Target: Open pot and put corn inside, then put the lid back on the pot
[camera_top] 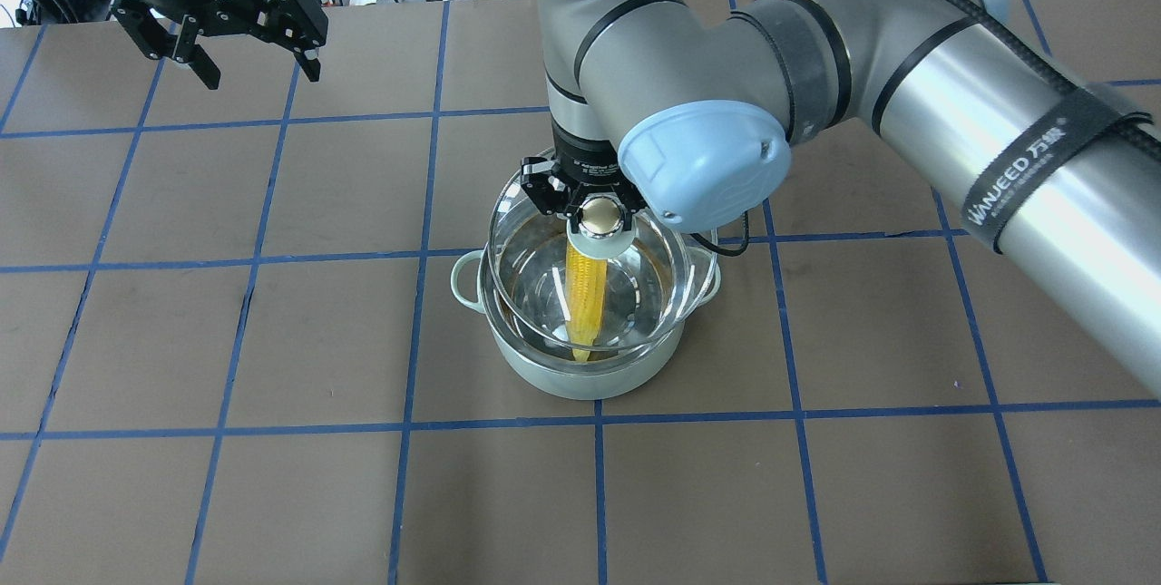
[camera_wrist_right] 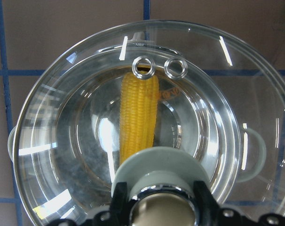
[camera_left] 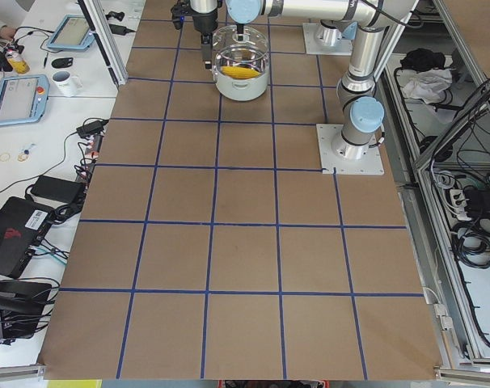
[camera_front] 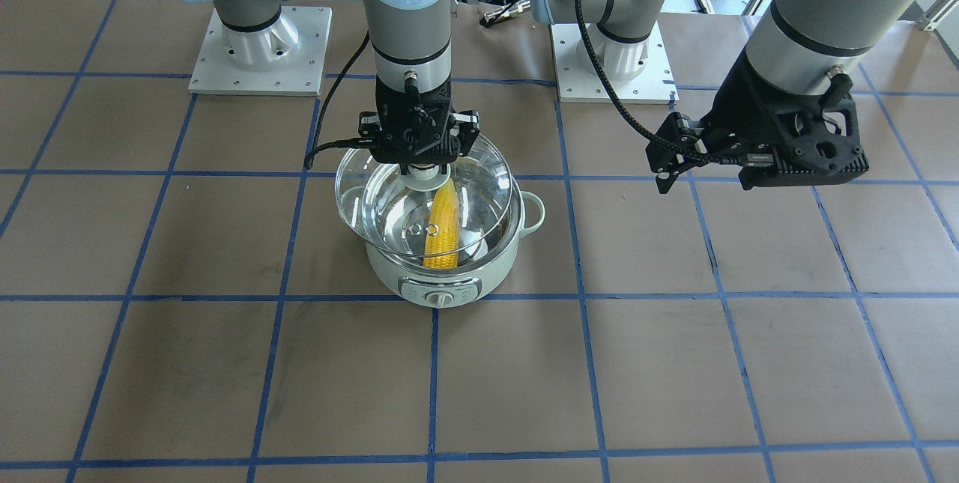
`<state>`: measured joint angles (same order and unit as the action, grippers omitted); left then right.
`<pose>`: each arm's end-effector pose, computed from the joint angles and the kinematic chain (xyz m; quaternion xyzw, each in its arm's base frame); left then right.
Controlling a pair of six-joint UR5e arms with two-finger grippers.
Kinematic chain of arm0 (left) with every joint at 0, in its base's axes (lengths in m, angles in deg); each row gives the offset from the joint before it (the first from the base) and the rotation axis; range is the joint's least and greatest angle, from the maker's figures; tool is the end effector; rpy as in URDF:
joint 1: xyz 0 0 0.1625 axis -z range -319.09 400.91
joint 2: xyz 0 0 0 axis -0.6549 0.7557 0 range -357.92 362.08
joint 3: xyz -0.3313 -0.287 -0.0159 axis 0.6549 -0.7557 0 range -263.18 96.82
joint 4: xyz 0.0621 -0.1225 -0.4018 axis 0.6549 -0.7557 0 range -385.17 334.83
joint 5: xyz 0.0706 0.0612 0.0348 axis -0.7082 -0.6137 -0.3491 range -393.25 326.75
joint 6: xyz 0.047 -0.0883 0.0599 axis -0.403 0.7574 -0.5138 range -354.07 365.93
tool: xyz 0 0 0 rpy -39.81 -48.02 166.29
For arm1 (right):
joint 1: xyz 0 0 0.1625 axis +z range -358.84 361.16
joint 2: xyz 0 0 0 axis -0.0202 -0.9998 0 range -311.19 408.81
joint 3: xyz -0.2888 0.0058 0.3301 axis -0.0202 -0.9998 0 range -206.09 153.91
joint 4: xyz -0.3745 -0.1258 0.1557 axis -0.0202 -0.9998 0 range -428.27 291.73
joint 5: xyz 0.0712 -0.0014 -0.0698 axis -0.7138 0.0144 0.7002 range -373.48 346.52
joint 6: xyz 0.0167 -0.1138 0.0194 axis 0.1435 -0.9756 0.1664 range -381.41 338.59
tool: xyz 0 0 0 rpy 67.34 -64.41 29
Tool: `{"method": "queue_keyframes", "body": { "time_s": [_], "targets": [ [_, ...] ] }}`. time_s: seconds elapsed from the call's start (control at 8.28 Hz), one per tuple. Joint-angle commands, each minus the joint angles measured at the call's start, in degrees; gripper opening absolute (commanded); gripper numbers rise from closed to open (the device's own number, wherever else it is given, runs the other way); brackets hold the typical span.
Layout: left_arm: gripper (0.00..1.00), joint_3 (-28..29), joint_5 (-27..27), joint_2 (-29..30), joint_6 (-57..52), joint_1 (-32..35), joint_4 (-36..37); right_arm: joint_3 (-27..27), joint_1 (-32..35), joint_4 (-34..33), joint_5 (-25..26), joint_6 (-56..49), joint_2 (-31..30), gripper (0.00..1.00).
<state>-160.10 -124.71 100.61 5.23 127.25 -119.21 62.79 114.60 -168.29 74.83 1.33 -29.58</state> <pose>-0.0936 -0.5749 0.5126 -0.0259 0.9996 -0.0040 0.0129 0.3576 -0.4808 0.4013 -0.0061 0.9999 0.0096 0.0120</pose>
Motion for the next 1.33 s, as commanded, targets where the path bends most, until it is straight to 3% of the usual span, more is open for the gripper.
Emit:
{"method": "queue_keyframes", "body": {
  "time_s": [0.0,1.21],
  "targets": [
    [1.00,-0.3,0.1,0.0,-0.2,0.0,0.4,0.8,0.7,-1.1,-0.3,0.6,1.0,0.24],
    [1.00,-1.1,-0.1,-2.9,0.6,0.1,0.7,1.6,1.6,-1.0,-0.4,1.0,3.8,0.25]
  ]
}}
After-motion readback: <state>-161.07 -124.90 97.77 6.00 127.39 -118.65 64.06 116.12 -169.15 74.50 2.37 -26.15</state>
